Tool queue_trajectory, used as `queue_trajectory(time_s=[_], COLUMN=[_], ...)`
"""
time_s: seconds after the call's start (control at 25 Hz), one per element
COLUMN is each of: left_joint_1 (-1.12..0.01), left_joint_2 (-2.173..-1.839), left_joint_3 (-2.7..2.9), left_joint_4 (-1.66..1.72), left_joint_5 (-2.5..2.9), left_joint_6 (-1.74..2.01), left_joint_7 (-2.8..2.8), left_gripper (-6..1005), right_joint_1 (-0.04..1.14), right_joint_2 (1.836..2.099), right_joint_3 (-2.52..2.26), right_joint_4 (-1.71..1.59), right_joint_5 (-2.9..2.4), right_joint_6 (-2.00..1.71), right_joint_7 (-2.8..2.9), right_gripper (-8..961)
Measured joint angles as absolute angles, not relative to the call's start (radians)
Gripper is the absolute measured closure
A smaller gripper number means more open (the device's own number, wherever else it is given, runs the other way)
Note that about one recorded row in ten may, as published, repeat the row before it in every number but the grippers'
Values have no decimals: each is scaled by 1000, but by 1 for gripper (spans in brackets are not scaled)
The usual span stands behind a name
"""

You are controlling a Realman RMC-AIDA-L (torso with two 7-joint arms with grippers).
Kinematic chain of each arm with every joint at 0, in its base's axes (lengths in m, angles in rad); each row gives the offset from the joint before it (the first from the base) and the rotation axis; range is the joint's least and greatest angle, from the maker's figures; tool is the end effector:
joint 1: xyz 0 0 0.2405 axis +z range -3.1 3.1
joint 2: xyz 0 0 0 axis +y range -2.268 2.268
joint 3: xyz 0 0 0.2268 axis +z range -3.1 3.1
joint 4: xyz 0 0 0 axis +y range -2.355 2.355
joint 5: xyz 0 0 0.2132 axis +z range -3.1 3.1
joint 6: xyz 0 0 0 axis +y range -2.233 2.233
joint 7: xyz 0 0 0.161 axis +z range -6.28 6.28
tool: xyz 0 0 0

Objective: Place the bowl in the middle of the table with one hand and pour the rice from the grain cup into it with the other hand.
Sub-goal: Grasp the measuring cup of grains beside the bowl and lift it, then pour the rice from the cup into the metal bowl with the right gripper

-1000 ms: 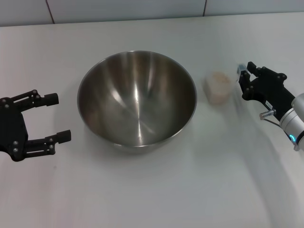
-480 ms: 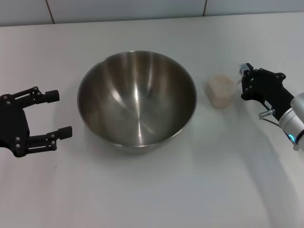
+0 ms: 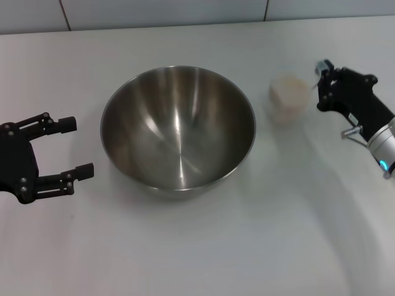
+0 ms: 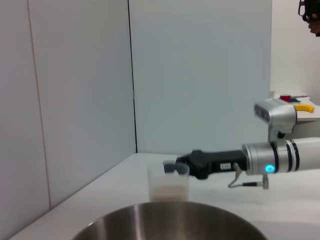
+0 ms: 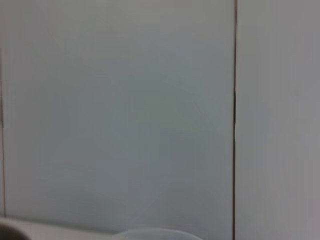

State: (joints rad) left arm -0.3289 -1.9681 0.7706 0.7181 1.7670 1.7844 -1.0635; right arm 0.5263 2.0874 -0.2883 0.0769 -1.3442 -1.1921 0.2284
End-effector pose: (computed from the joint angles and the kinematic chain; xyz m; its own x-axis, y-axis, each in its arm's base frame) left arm -0.2617 0.2760 0.0563 0.8364 0.0235 0.5476 0.2077 -0.9382 -0.2769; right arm 0.2923 0.3356 -0.0327 0.7432 -0.0226 -0.6687 -0.6356 -0.3359 -0.6951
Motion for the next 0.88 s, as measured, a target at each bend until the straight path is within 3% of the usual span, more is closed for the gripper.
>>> queue_trajectory(time_s=[0.56,0.88], left_joint_1=[-324,-321], left_joint_2=[-1983,-1985], left_joint_3=[770,769], left_joint_4=[727,727], left_joint_5=[1767,1763], left_joint_6=[1800,1799], left_joint_7=[-1075,-1075], left_gripper=[164,164], right_joint_1=[649,656], right_joint_2=[2089,2090], right_joint_3=[-304,-304], right_joint_4=[41,65], right_joint_5=[-1414,-1510], right_joint_6=[-1299,-1368], right_joint_7=[28,-268], right_gripper=[923,919])
